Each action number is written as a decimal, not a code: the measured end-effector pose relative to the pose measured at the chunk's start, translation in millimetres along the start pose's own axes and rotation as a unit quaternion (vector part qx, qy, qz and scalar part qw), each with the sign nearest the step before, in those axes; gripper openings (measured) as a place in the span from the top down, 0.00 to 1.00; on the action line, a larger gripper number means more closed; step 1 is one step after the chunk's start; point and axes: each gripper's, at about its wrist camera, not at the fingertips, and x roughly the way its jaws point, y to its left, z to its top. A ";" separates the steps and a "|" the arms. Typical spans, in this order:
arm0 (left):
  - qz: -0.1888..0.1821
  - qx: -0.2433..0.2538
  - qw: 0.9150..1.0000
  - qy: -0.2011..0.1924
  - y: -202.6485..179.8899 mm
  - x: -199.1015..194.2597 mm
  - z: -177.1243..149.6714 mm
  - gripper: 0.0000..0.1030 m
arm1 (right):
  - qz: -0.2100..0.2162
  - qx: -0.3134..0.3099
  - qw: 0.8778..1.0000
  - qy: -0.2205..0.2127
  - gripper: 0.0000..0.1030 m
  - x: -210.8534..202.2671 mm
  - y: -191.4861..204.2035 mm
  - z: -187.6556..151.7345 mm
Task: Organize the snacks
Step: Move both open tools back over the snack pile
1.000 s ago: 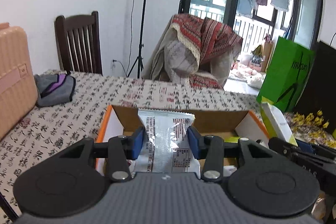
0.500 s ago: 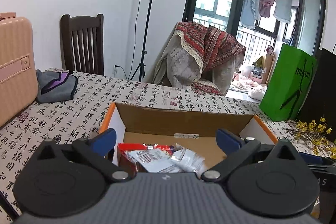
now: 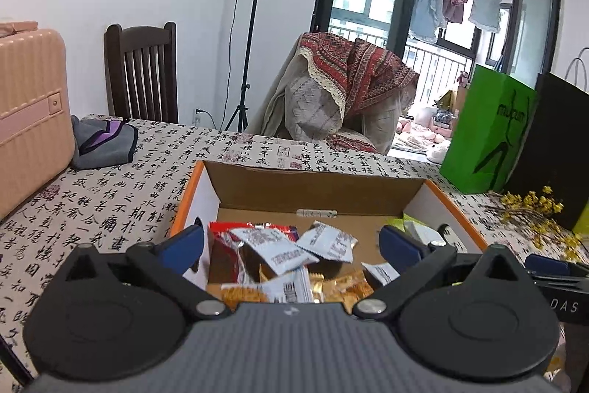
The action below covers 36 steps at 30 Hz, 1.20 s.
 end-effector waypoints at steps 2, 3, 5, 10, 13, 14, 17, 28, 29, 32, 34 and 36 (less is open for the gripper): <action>-0.003 0.005 1.000 -0.002 -0.1 -10.5 -4.3 0.00 | -0.001 -0.004 1.000 -0.002 0.00 -9.3 -0.1 -4.6; -0.004 0.007 1.000 -0.002 0.1 -15.4 -6.7 0.00 | 0.001 -0.005 1.000 -0.001 0.00 -14.8 -0.7 -7.3; -0.006 0.012 1.000 -0.001 1.5 -24.3 -13.3 0.00 | 0.002 -0.006 1.000 0.000 0.00 -23.6 -2.0 -12.6; -0.010 0.015 1.000 0.010 9.8 -39.5 -34.0 0.00 | 0.000 -0.014 1.000 0.003 0.00 -44.1 -4.7 -29.3; -0.008 0.014 1.000 0.016 16.0 -46.7 -45.8 0.00 | -0.002 -0.019 1.000 0.003 0.00 -54.9 -7.4 -39.0; -0.006 0.015 1.000 0.017 17.6 -49.2 -49.8 0.00 | -0.003 -0.021 1.000 0.003 0.00 -58.0 -7.9 -42.4; -0.005 0.018 1.000 0.021 23.9 -55.3 -60.6 0.00 | -0.006 -0.026 1.000 0.000 0.00 -67.0 -9.7 -51.4; -0.018 0.005 1.000 0.017 40.1 -62.3 -89.1 0.00 | -0.013 -0.034 0.999 0.008 0.00 -83.0 -13.0 -77.4; -0.018 -0.001 1.000 0.019 42.3 -60.2 -91.5 0.00 | -0.014 -0.037 0.999 0.011 0.00 -83.9 -13.3 -78.9; -0.012 -0.022 0.999 0.025 49.9 -52.2 -97.2 0.00 | -0.018 -0.049 0.998 0.022 0.00 -86.1 -14.0 -83.6; -0.015 -0.036 0.999 0.031 55.9 -49.8 -97.4 0.00 | -0.024 -0.056 0.998 0.028 0.00 -86.0 -15.2 -84.8; -0.016 -0.046 0.998 0.028 60.6 -50.9 -97.9 0.00 | -0.033 -0.058 0.997 0.032 0.00 -84.4 -16.9 -83.8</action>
